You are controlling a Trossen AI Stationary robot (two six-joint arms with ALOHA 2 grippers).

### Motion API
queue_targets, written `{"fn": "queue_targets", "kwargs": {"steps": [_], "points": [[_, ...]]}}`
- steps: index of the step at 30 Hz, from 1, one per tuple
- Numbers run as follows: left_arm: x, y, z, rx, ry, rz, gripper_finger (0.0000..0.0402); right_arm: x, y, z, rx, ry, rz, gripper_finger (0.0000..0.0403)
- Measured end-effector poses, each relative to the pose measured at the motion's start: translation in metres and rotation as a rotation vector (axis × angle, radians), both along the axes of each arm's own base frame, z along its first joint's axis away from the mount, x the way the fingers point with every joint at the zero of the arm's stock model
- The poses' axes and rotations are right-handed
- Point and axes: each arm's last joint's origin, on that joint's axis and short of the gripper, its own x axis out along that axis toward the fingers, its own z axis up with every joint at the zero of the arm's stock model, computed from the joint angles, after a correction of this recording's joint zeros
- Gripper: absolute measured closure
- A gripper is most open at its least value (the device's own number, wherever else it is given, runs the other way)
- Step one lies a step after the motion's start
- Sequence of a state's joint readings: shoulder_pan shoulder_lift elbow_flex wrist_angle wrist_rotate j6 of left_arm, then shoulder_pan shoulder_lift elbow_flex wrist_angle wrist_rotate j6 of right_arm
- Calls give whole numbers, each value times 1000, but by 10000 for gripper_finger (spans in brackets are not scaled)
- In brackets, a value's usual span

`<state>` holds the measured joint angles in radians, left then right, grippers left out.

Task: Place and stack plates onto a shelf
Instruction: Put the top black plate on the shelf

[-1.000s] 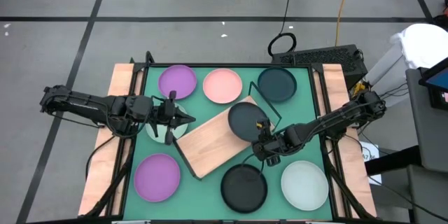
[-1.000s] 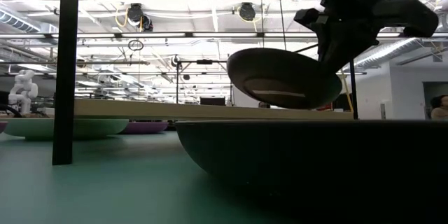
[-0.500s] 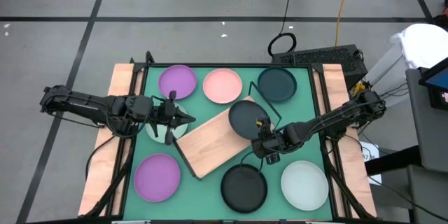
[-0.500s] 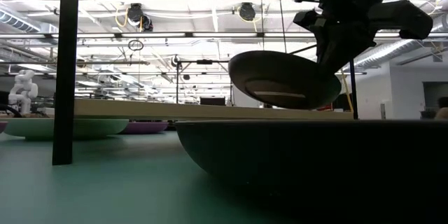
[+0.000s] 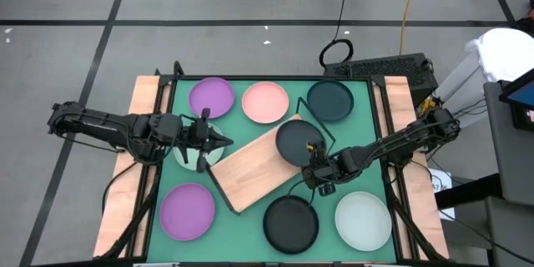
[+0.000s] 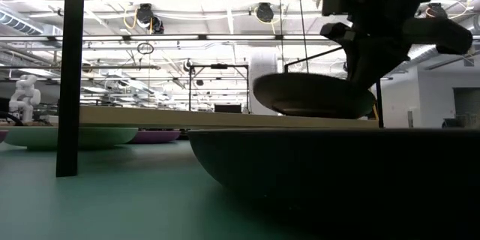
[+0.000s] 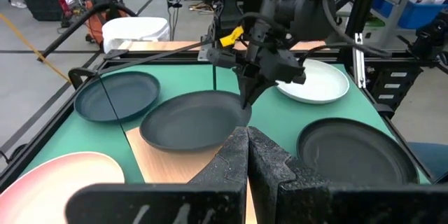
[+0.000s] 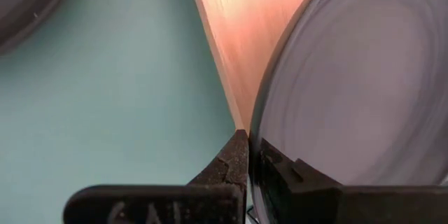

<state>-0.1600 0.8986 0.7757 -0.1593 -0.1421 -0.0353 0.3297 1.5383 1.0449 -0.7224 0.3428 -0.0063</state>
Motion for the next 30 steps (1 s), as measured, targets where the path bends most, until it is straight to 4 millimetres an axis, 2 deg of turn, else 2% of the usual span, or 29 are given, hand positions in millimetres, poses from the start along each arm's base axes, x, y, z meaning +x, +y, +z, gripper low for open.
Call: {"fn": "queue_targets", "kwargs": {"steps": [21,30], "points": [[0,0,0,3,0,-1,398,2,0,-3,12,-33,13,397],[0,0,0,2,1,-1,398,4,-4,-3,18,-42,-28,337]]}}
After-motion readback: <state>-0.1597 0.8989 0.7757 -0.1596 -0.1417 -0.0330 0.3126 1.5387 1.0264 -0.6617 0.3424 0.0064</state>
